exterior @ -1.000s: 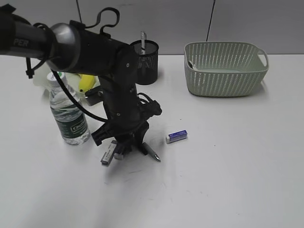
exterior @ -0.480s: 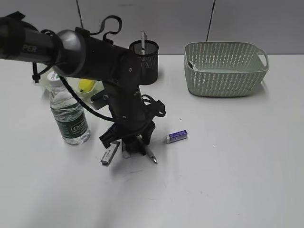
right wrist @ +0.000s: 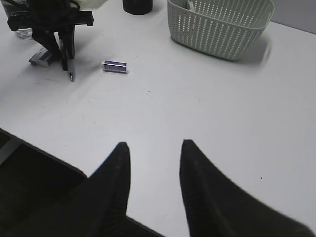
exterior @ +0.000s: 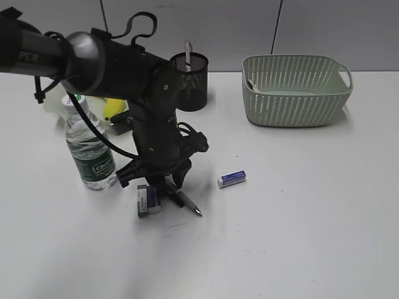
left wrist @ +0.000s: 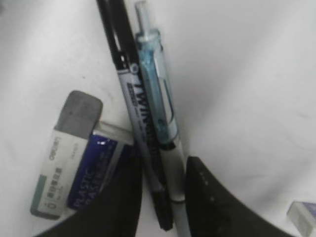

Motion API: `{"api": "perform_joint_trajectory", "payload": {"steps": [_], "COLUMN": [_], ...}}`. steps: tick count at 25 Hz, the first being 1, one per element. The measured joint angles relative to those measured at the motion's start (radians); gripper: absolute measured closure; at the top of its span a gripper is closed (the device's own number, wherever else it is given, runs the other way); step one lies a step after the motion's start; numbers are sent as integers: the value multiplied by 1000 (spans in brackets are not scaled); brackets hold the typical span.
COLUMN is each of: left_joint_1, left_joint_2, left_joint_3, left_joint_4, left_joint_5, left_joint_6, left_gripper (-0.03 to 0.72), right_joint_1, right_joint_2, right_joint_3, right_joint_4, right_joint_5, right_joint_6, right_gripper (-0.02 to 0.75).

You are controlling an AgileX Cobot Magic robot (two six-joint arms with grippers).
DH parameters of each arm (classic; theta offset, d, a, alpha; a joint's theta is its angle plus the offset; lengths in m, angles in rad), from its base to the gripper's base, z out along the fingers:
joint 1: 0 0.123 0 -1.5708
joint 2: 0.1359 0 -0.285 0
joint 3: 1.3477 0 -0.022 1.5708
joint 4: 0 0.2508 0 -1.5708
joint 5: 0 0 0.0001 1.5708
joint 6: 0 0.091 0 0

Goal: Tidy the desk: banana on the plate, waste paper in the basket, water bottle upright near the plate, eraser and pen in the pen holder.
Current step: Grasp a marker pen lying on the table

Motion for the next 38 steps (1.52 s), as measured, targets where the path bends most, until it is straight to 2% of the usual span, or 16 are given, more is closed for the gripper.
{"api": "perform_joint_trajectory", "payload": {"steps": [6,16,24,30,38], "left_joint_1": [7,8,8,8,8], "left_joint_2": [-18,-30,-20,12,12], "left_joint_3": [0,0,0,0,1], "left_joint_4": [17,22,-21,-107,-96], "left_joint_5": [-17,74,59,-43,-85], "left_joint_6": [1,3,5,98,131], "left_gripper": [457,457,457,457,451], "right_joint_1": [0,0,0,0,0], "right_joint_2": [0,0,0,0,0], "right_joint_3": [0,0,0,0,0], "right_joint_4": [0,0,0,0,0], "right_joint_5": [0,0,0,0,0], "right_joint_6": [0,0,0,0,0], "right_gripper": [451,451,451,451,451]}}
